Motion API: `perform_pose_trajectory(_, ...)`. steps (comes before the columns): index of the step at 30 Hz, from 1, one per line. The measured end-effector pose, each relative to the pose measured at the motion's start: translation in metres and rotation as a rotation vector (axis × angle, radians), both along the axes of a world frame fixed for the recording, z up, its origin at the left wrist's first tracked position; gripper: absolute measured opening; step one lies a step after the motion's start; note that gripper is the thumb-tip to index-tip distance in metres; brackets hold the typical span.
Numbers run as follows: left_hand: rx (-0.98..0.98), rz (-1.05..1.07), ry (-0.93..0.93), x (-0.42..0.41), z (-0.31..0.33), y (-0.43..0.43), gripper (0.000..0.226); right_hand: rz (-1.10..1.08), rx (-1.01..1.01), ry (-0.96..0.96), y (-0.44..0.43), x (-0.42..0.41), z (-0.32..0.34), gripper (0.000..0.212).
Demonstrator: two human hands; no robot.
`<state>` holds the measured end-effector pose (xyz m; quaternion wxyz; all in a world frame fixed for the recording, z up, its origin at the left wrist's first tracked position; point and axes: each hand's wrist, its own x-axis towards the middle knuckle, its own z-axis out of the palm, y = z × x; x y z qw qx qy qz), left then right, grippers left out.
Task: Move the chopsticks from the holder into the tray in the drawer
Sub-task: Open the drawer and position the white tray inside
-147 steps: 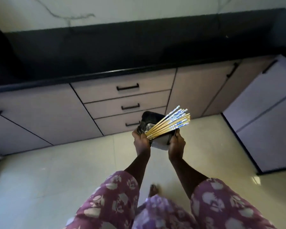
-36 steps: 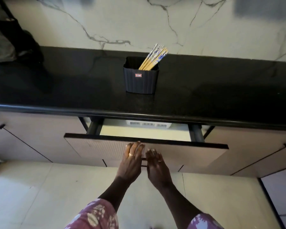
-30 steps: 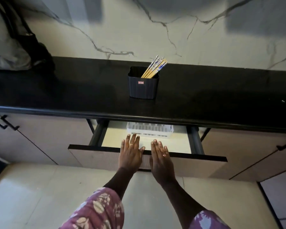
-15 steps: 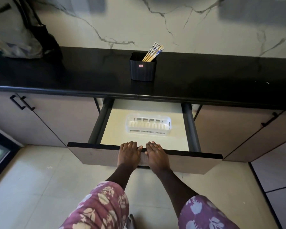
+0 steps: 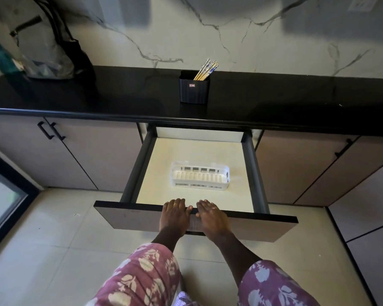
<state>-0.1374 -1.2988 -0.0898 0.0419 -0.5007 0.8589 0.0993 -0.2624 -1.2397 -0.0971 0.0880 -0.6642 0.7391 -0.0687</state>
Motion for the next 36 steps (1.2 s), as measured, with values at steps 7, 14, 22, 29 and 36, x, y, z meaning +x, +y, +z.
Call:
perform_pose_trajectory(7, 0.134, 0.007, 0.084, 0.000, 0.011, -0.019, 0.055, -0.025, 0.059, -0.041, -0.012, -0.016, 0.016, 0.043)
perform_pose_trajectory(14, 0.170, 0.164, 0.202, -0.021, 0.011, -0.099, 0.053, -0.547, 0.042, -0.343, -0.070, -0.066, 0.021, 0.031)
perform_pose_trajectory(22, 0.470, 0.428, 0.266, -0.046, -0.029, -0.190, 0.043, -1.042, 0.162, -0.610, -0.137, -0.120, -0.010, 0.040)
perform_pose_trajectory(29, 0.647, 0.583, 0.365, -0.052, -0.053, -0.211, 0.040, -0.986, 0.232, -0.473, -0.155, -0.128, -0.031, 0.030)
perform_pose_trajectory(36, 0.629, 0.658, 0.427, -0.056, -0.059, -0.204, 0.042, -1.009, 0.236, -0.426, -0.163, -0.133, -0.032, 0.035)
